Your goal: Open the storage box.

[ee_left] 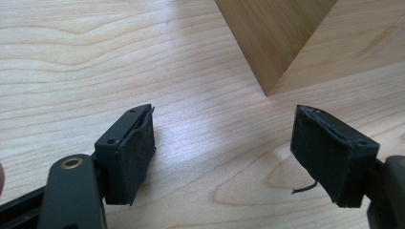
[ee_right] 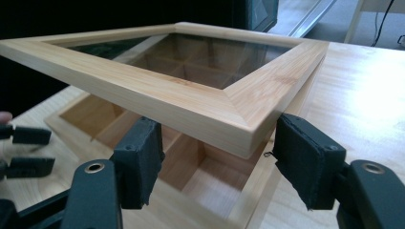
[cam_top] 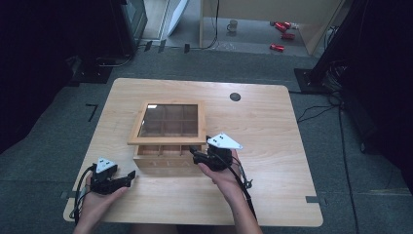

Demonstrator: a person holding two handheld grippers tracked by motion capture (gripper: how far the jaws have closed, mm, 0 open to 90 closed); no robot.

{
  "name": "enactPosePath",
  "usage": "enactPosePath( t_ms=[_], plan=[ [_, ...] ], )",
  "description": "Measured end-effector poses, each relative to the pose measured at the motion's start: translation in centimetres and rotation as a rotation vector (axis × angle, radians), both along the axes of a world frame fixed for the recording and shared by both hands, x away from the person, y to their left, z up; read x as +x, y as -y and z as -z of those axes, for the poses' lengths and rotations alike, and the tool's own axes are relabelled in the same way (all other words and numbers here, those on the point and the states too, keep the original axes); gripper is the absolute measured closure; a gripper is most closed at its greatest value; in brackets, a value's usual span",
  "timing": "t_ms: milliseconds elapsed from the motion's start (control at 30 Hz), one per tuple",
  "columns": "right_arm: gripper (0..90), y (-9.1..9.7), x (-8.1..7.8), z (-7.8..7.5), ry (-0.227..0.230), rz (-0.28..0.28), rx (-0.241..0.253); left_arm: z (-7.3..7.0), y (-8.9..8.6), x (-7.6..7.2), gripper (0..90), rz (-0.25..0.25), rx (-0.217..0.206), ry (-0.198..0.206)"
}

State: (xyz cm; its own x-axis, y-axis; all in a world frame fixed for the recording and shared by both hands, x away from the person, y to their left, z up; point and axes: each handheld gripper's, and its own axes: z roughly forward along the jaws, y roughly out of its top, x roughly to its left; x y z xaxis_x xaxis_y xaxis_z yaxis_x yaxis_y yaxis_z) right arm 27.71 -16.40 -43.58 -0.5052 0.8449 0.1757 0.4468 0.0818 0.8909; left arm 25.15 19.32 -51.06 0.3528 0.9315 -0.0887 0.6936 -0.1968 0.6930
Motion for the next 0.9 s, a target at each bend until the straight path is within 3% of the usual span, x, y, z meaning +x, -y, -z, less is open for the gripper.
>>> enactPosePath(
  t_ms=[133, 267, 600, 767, 900],
  plan=[
    [34.0, 0.0, 0.5, -1.0, 0.033, 0.009, -0.020, 0.3, 0.1, -0.2, 23.7, -0.001, 0.020, 0.030],
    [34.0, -0.1, 1.0, -2.3, 0.061, 0.012, -0.039, 0.6, 0.8, -0.5, 23.5, 0.003, 0.082, 0.063],
    [33.9, -0.1, 2.9, -5.3, 0.119, 0.012, -0.046, 0.7, 0.9, -0.5, 23.7, 0.007, 0.068, 0.070],
    [33.8, -0.2, 4.3, -6.2, 0.147, 0.010, -0.072, 0.6, 0.8, -0.5, 23.7, 0.009, 0.062, 0.066],
    [34.7, 0.1, 5.5, -6.8, 0.152, 0.003, -0.040, 0.6, 0.8, -0.4, 23.7, 0.011, 0.063, 0.066]
  ],
)
